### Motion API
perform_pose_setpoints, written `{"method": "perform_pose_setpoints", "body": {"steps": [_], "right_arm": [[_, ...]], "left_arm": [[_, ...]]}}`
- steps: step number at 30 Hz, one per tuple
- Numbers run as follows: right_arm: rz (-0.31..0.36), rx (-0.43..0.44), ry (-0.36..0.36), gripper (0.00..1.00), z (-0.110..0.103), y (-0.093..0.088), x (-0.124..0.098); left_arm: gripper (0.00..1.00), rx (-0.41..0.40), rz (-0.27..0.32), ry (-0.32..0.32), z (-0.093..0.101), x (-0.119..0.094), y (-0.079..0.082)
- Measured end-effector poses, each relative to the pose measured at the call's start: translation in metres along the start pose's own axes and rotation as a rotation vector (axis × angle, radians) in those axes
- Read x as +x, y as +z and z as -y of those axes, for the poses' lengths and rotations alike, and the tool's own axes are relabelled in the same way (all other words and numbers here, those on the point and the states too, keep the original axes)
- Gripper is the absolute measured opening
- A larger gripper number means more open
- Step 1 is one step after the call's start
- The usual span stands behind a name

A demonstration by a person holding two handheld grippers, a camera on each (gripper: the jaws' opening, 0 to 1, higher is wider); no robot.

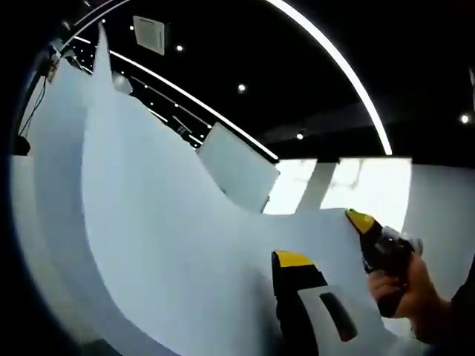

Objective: Organize the stack of printing papers by aligning and flattening the scattered papers on the table

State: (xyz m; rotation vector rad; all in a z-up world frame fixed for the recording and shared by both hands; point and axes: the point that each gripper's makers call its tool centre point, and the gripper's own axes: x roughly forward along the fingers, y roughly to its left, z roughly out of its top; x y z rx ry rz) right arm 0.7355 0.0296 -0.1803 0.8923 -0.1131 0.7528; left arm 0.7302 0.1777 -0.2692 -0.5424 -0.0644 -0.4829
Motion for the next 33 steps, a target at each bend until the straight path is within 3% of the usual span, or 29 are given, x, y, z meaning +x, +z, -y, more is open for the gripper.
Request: {"method": "perform_pose_setpoints", "body": {"steps": [12,15,25,27,33], "right_arm": [[-0.081,0.026,0.023,0.0,-0.008,-0.031,-0.008],[-0.089,0.02,0.029,0.0,-0.01,-0.033,-0.008],[-0.105,-0.011,0.045,0.0,-0.014,-0.035,-0.007],[-0.117,-0.016,0.044,0.06,-0.014,-0.038,-0.006],[-0.18,-0.205,0.076,0.21,-0.026,-0.047,-0.003]], "left_arm": [[0.22,0.001,-0.001,0.0,0.0,0.0,0.0],[0.17,0.039,0.014,0.024,-0.004,-0.002,0.003],[0.09,0.041,0.017,0.022,0.001,-0.002,0.004],[0.08,0.033,0.024,0.019,0.002,-0.003,0.005],[0.08,0.009,0.031,0.014,0.004,-0.003,0.007]]}}
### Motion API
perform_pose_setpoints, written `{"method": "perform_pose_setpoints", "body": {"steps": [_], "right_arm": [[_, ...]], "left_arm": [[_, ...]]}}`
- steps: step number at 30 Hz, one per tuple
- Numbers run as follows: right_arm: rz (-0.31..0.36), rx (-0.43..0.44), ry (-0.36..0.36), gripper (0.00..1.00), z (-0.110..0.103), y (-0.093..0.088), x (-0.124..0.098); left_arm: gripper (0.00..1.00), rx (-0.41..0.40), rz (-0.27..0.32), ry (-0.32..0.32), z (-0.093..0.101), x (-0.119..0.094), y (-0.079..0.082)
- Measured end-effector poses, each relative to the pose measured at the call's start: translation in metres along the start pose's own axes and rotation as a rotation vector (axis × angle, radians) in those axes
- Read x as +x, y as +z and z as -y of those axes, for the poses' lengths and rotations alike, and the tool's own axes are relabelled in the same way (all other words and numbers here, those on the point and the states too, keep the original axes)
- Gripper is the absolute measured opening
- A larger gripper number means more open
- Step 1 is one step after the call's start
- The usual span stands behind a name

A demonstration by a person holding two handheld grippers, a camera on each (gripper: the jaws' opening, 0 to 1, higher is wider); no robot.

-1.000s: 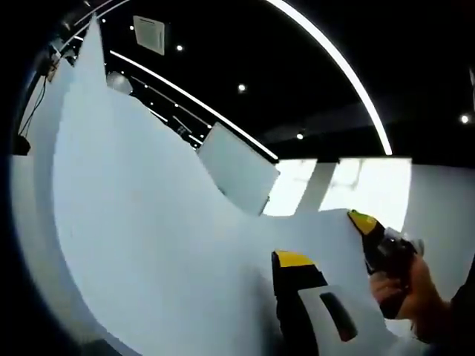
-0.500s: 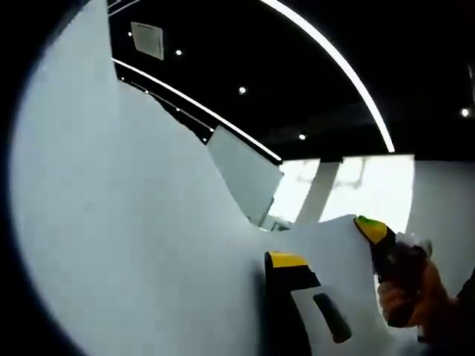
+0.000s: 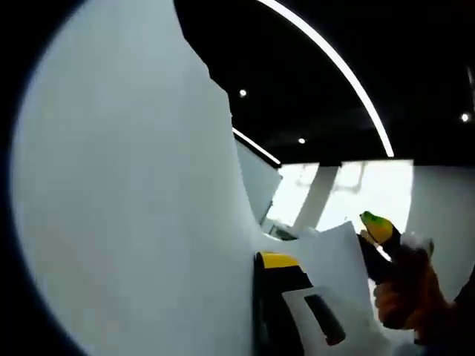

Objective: Organize the stack of printing papers by aligning and flattening the scattered papers on the table

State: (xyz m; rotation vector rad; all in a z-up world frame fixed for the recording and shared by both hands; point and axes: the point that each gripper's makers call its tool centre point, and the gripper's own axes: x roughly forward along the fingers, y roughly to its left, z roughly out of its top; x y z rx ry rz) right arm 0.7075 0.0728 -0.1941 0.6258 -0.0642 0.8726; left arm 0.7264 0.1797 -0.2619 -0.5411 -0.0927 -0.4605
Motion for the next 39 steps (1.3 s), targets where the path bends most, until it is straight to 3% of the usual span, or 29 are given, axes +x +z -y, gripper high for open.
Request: {"method": "perform_pose_setpoints", "body": {"steps": [4,7,18,23,31,39], "right_arm": [[-0.02,-0.169,-0.014,0.32,-0.004,0.0,0.001],[-0.021,-0.24,-0.011,0.36,-0.01,0.001,0.002],[-0.007,-0.24,-0.024,0.47,-0.007,0.006,0.002],[0.004,-0.247,-0.05,0.59,-0.003,0.009,0.002],[0.013,-0.254,-0.075,0.65,0.003,0.015,0.001],[-0.04,-0.239,-0.085,0.74,0.007,0.002,0.003]], "left_arm": [[0.07,-0.002,-0.001,0.001,0.0,0.0,0.0],[0.07,-0.005,-0.001,0.001,0.0,0.0,0.0],[0.07,-0.011,0.0,0.001,-0.001,0.0,0.0],[0.07,-0.016,0.0,0.002,-0.002,0.0,0.0],[0.07,-0.024,0.001,0.0,-0.003,0.0,0.0],[0.07,-0.029,0.001,0.0,-0.004,0.0,0.0]]}}
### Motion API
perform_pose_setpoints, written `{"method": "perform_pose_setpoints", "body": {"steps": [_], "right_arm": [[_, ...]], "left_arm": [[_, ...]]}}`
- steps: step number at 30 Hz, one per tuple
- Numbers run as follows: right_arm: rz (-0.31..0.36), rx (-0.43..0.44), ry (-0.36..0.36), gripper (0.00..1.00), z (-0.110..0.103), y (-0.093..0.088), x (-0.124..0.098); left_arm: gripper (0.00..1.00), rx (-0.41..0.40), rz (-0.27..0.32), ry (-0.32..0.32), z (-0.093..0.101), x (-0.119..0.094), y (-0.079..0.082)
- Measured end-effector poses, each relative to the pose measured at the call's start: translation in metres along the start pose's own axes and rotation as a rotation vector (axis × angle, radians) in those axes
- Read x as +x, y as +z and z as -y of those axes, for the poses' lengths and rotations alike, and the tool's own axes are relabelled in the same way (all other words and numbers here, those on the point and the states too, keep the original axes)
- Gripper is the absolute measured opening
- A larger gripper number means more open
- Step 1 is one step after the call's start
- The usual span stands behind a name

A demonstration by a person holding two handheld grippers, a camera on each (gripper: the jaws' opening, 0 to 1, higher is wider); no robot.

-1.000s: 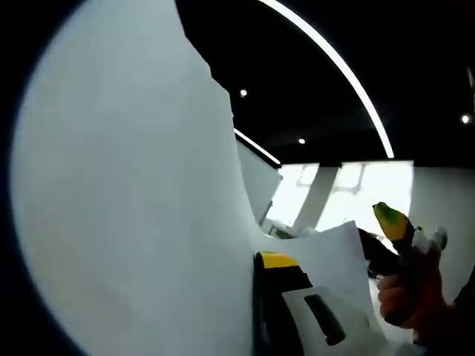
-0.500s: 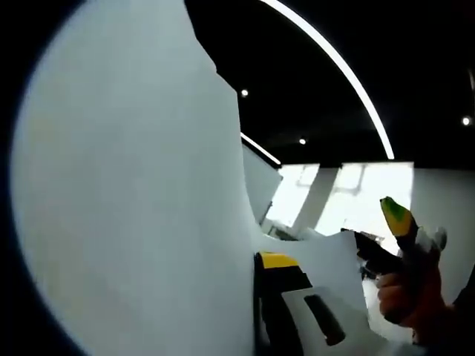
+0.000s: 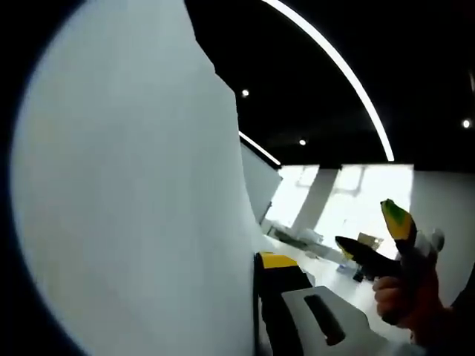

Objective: Organize the stack of printing papers by aligning and flattening the scattered papers on the table

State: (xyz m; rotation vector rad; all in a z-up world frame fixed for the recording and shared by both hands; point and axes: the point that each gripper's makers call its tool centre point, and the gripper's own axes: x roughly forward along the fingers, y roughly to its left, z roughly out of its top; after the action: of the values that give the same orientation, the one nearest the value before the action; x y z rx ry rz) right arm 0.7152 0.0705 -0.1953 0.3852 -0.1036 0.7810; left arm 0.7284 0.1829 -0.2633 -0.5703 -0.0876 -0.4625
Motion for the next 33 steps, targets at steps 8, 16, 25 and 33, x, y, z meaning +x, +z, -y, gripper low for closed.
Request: {"method": "perform_pose_setpoints", "body": {"steps": [8,16,25,33], "right_arm": [[-0.05,0.002,-0.014,0.79,0.005,-0.009,0.002],[-0.102,-0.011,-0.041,0.8,0.016,-0.015,0.001],[-0.147,-0.014,-0.033,0.81,0.023,-0.02,-0.002],[-0.166,-0.034,-0.046,0.81,0.041,-0.007,-0.006]], "left_arm": [[0.07,-0.002,-0.001,0.001,0.0,0.0,0.0],[0.08,-0.007,-0.001,0.002,0.0,0.0,0.0],[0.08,-0.007,-0.002,0.003,0.001,0.0,-0.001],[0.08,-0.005,-0.003,0.004,0.001,0.0,-0.001]]}}
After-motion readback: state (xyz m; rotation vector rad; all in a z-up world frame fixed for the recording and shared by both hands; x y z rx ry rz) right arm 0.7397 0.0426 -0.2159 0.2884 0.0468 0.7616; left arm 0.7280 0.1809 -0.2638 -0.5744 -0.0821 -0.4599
